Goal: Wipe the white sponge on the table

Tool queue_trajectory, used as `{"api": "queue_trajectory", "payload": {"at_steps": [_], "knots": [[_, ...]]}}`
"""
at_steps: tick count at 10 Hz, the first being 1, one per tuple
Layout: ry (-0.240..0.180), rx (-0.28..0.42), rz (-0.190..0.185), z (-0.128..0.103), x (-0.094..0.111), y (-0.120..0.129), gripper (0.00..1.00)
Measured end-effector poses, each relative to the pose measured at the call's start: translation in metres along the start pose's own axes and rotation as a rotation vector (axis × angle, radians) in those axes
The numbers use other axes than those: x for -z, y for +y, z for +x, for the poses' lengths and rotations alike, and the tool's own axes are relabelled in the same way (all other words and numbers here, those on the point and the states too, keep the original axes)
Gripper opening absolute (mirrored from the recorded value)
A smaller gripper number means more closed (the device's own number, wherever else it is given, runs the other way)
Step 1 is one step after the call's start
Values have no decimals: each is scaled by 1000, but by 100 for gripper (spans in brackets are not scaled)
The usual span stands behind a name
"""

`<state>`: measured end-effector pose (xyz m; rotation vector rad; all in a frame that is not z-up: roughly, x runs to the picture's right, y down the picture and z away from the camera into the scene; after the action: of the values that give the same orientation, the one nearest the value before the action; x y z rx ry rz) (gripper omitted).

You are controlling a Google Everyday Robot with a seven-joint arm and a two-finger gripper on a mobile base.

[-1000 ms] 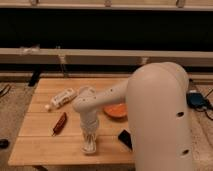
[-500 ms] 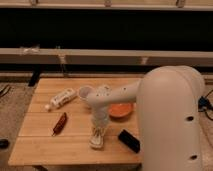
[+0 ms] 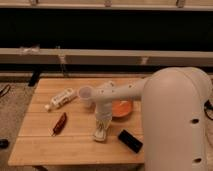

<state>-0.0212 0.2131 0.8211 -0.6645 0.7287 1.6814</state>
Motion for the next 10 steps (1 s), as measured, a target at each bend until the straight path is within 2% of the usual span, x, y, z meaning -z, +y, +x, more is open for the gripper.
{"api": "queue_trajectory", "payload": {"at_steps": [2,3,10], "knots": [[0,50,-9,3,0,18,17],[1,96,-13,7,-1,34,17],[28,322,-2,30,-11,105,17]]}}
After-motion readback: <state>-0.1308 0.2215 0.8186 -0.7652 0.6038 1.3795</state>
